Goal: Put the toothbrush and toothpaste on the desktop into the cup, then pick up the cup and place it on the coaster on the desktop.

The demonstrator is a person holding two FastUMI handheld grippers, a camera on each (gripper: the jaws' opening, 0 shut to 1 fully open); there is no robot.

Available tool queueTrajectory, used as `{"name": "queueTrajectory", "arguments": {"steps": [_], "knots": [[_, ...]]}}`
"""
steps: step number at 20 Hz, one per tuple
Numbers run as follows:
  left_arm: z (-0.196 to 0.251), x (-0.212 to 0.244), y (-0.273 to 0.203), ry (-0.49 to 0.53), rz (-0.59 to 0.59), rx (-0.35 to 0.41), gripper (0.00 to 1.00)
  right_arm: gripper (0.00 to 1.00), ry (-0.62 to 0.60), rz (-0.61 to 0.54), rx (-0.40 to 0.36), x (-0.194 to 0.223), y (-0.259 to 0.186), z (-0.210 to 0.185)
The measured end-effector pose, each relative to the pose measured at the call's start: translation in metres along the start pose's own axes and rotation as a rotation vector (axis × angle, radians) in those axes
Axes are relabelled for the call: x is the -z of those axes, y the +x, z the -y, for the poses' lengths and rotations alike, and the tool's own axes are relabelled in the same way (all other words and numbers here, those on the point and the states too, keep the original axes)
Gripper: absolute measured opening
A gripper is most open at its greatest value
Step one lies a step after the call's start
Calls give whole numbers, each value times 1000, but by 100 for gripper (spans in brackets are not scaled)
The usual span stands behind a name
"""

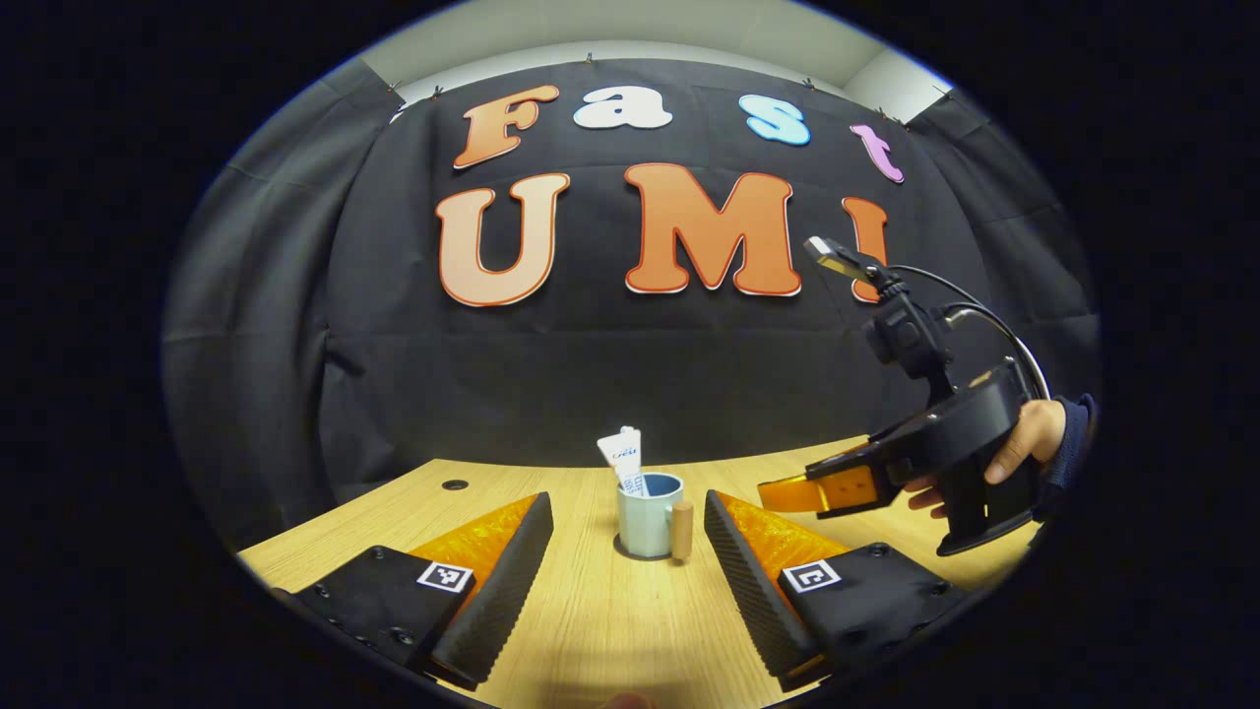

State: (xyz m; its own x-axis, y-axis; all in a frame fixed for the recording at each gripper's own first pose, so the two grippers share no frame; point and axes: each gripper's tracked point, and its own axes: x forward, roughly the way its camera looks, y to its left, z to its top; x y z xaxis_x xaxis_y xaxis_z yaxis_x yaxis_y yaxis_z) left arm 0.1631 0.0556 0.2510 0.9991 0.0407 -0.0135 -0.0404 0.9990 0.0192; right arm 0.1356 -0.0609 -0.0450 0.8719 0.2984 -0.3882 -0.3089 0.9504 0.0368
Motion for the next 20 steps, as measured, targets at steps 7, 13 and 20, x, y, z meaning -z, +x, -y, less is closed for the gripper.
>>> {"name": "queueTrajectory", "arguments": {"steps": [7, 13, 20], "knots": [[43, -25, -3, 7, 55, 50, 96, 84, 46, 175, 119, -2, -60, 61], [58, -38, -2, -17, 104, 50, 98, 84, 43, 348, 231, 3, -109, 104], [48, -37, -1, -6, 140, 15, 96, 84, 27, 437, 339, 18, -138, 130]]}}
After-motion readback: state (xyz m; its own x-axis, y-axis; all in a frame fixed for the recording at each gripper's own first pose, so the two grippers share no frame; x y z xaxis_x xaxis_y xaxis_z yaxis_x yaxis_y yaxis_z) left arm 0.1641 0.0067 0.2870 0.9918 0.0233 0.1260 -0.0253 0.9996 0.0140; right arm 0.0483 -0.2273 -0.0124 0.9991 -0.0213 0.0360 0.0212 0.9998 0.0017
